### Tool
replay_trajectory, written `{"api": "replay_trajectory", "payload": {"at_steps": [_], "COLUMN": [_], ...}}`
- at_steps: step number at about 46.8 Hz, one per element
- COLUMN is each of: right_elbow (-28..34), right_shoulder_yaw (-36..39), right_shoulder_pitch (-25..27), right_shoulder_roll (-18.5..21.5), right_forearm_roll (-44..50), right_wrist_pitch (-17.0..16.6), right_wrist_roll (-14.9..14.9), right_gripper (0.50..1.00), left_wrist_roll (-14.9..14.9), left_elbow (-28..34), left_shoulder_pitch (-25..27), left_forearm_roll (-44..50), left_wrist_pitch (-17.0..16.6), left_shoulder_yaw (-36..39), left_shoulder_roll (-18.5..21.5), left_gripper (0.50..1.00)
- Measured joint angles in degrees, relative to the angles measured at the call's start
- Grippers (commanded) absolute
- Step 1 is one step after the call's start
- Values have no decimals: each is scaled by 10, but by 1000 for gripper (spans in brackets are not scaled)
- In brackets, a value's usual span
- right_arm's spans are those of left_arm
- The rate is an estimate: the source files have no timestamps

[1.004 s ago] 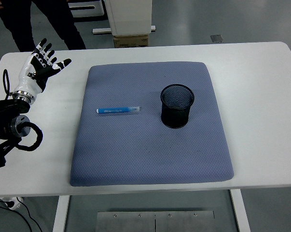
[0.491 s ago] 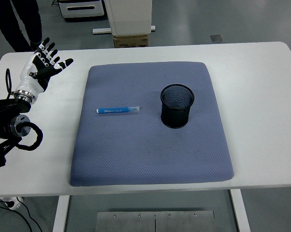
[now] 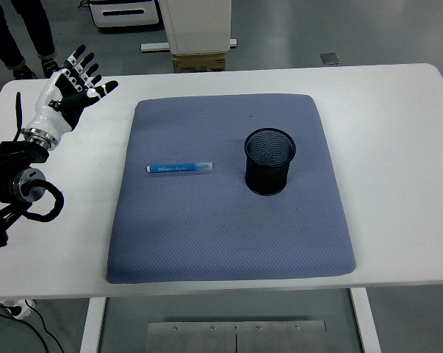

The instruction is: Left hand places marker in pen holder

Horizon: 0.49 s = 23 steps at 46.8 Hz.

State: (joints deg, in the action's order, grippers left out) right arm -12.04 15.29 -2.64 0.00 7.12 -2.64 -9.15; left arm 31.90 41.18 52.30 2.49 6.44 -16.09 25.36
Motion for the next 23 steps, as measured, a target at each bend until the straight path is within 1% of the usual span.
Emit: {"api": "replay_trajectory", "payload": {"at_steps": [2,5,12,16,22,23], "right_elbow": [0,0,0,0,0,0], "right_shoulder_yaw": [0,0,0,0,0,0], "right_shoulder_pitch": [0,0,0,0,0,0], "right_shoulder_roll": [0,0,0,0,0,0], "right_forearm_roll": [0,0,0,0,0,0], "right_wrist_pitch": [0,0,0,0,0,0], "right_wrist_roll": [0,0,0,0,0,0], "right_gripper": [1000,1000,1000,1000,1000,1000], "left_wrist_roll": [0,1,2,2,0,0], "left_elbow": [0,0,3,5,8,8], "left_shoulder_pitch": [3,25,39,56,103,117], "left_forearm_roll": [0,0,0,1,9,9], "left_wrist_pitch": [0,-1,-1,-1,-1,-1], "left_shoulder_yaw": [6,43,60,86,190,221], "left_shoulder_roll": [1,7,7,3,-13,-19], "left_gripper": [1000,1000,1000,1000,1000,1000]}}
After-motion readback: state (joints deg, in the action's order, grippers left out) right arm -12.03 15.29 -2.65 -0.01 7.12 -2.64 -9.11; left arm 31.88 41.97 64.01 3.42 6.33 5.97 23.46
